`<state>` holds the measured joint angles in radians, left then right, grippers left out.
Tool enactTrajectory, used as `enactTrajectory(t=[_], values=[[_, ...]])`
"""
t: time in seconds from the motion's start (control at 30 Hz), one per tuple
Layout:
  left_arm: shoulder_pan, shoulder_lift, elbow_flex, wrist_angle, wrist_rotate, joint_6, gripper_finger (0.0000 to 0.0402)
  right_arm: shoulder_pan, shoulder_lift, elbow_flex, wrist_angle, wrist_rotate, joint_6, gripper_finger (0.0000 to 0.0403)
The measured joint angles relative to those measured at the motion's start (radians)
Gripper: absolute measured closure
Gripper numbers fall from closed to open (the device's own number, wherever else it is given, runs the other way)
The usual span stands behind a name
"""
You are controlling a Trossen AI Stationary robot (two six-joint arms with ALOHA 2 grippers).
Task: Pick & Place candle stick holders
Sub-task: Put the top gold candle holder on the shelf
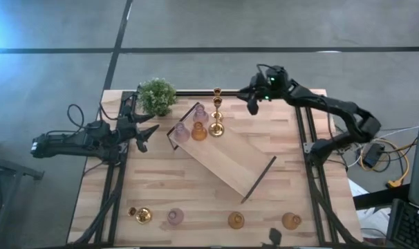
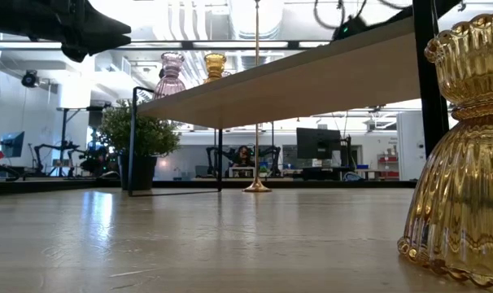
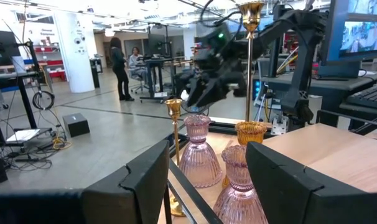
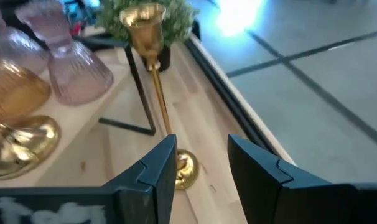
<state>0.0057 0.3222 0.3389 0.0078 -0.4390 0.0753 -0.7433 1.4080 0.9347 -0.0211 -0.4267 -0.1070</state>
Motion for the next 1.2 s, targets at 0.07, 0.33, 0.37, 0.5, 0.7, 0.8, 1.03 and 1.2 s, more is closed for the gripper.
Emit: enactTrajectory(t=[0.07,0.33,0.37,0.5,0.7,0.8,1.03,1.2], values=[[0.000,0.000,0.000,0.000,0.000,0.000,0.0183,0.002,0.055,0.029,-0.002,-0.003,-0.016,0.0268],[0.000,0.000,0.000,-0.002,0.000,0.001,0.0183,0.002,0.198,0.126,-0.011,-0.123,-0.022,0.0237],[0.000,0.000,0.000,-0.002,0.000,0.003,0.0183,0.006,0.210,0.133,-0.014,-0.124,-0.025,0.0232],[0.000,0.000,0.000,-0.002,0.000,0.005,0.0183,0.025,0.259,0.161,-0.027,-0.125,-0.035,0.0213],[0.000,0.000,0.000,-0.002,0.000,0.006,0.0183,0.052,0.308,0.212,-0.024,-0.127,-0.058,0.0207],[0.000,0.000,0.000,-0.002,0.000,0.006,0.0183,0.061,0.323,0.234,-0.022,-0.127,-0.058,0.0207],[0.000,0.000,0.000,-0.002,0.000,0.007,0.0183,0.084,0.329,0.254,-0.023,-0.131,-0.058,0.0207],[0.000,0.000,0.000,-0.002,0.000,0.007,0.0183,0.096,0.329,0.253,0.007,-0.131,-0.057,0.0207]])
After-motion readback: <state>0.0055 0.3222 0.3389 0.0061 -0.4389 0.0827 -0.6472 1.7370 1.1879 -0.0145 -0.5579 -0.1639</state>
